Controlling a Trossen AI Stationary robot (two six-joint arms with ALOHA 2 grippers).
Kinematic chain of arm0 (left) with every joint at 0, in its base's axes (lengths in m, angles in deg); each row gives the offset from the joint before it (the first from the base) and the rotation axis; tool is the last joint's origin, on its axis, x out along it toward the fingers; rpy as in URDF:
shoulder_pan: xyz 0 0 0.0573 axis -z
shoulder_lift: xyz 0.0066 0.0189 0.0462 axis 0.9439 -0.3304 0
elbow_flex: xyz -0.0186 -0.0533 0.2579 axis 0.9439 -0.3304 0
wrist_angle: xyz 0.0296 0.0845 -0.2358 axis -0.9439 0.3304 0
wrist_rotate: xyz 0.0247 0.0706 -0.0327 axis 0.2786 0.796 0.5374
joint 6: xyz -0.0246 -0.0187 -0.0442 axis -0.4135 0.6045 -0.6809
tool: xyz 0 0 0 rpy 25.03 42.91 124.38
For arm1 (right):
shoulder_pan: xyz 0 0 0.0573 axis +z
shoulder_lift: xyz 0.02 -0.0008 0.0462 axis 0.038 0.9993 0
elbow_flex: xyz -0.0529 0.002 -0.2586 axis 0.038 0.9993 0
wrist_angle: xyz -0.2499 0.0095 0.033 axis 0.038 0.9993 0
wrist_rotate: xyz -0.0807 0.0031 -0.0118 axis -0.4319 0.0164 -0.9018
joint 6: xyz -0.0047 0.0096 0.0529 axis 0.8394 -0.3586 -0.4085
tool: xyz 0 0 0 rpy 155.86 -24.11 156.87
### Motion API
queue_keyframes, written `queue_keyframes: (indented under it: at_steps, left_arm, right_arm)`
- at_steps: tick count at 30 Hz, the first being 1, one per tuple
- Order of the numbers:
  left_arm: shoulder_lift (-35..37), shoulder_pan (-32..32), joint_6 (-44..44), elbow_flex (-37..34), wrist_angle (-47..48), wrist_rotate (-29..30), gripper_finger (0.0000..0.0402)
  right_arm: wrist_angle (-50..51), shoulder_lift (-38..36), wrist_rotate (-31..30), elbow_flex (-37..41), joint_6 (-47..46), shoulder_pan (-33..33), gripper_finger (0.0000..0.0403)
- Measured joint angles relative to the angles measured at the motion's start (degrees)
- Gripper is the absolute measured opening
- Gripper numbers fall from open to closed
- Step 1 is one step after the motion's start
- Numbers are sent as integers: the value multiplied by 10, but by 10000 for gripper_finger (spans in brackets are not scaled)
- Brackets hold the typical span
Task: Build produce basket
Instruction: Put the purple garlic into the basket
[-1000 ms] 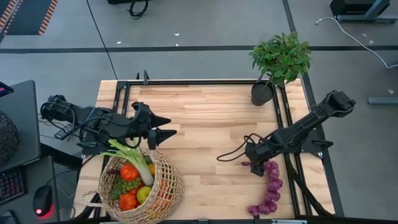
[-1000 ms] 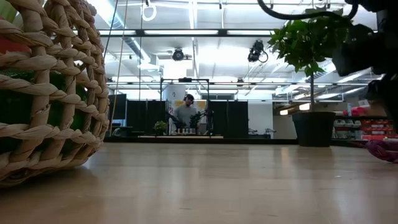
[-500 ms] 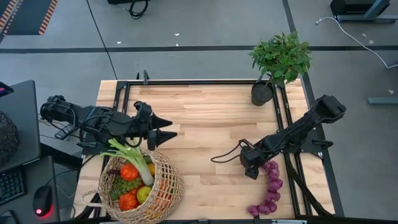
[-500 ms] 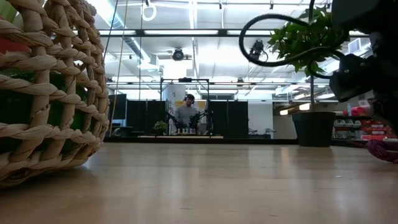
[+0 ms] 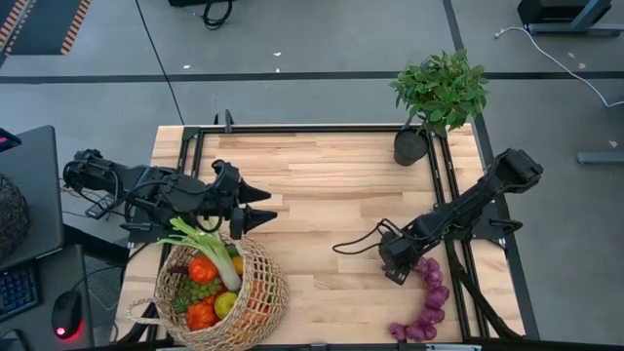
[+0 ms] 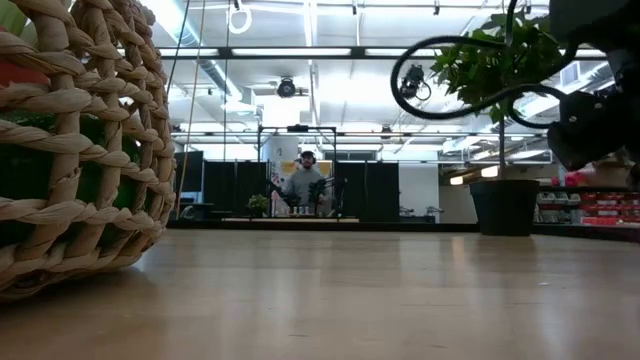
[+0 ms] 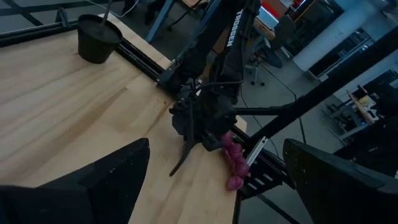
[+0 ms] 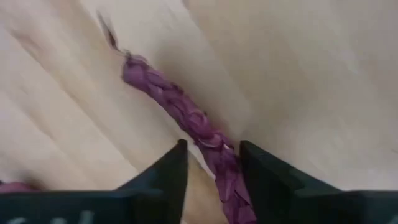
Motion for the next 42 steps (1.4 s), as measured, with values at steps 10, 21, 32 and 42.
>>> queue_keyframes:
  at_steps: [10, 21, 32, 42]
  left_arm:
    - [0, 0, 4, 0, 0, 0, 375]
    - [0, 0, 4, 0, 0, 0, 375]
    - [0, 0, 4, 0, 0, 0, 375]
    - [0, 5, 4, 0, 0, 0, 375]
  right_arm:
    - [-141, -12, -8, 0, -52, -2, 13]
    - [-224, -97, -190, -1, -83, -27, 8]
    - [-205, -160, -107, -1, -45, -56, 32]
    - [-202, -165, -32, -1, -87, -2, 142]
